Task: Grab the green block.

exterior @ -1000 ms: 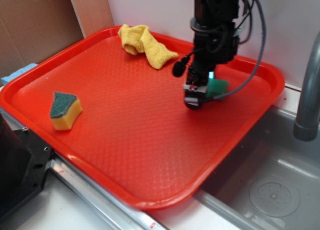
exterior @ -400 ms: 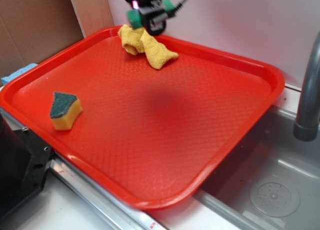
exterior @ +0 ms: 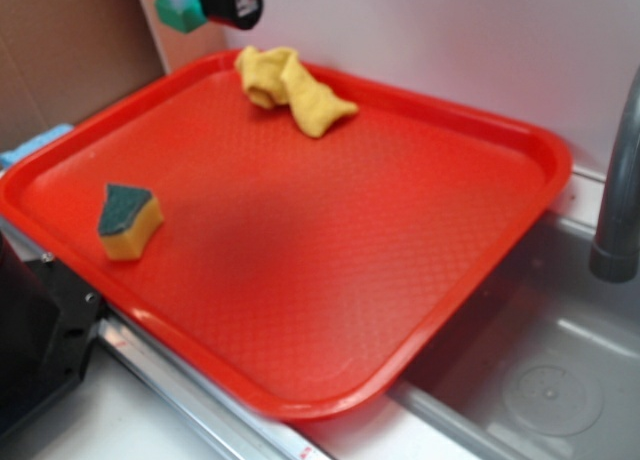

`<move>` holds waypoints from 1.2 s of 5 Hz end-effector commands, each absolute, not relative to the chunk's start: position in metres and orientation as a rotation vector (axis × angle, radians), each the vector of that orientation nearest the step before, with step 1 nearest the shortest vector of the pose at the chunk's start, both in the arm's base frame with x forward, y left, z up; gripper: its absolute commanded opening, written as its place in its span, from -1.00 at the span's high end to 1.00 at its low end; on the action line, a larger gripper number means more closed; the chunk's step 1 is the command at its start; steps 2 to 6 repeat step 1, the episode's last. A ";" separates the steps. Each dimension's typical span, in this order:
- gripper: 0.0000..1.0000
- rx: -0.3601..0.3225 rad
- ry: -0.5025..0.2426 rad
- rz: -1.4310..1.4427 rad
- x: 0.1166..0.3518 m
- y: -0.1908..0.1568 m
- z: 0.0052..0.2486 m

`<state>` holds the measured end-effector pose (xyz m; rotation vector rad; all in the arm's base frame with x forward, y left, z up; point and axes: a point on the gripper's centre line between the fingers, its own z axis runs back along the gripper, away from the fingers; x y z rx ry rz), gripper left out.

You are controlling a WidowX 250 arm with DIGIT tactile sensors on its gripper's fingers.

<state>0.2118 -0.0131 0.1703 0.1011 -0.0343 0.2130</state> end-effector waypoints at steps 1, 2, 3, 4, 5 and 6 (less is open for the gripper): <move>1.00 0.067 -0.083 0.286 0.203 -0.031 0.176; 1.00 0.067 -0.083 0.286 0.203 -0.031 0.176; 1.00 0.067 -0.083 0.286 0.203 -0.031 0.176; 1.00 0.067 -0.083 0.286 0.203 -0.031 0.176; 1.00 0.067 -0.083 0.286 0.203 -0.031 0.176; 1.00 0.067 -0.083 0.286 0.203 -0.031 0.176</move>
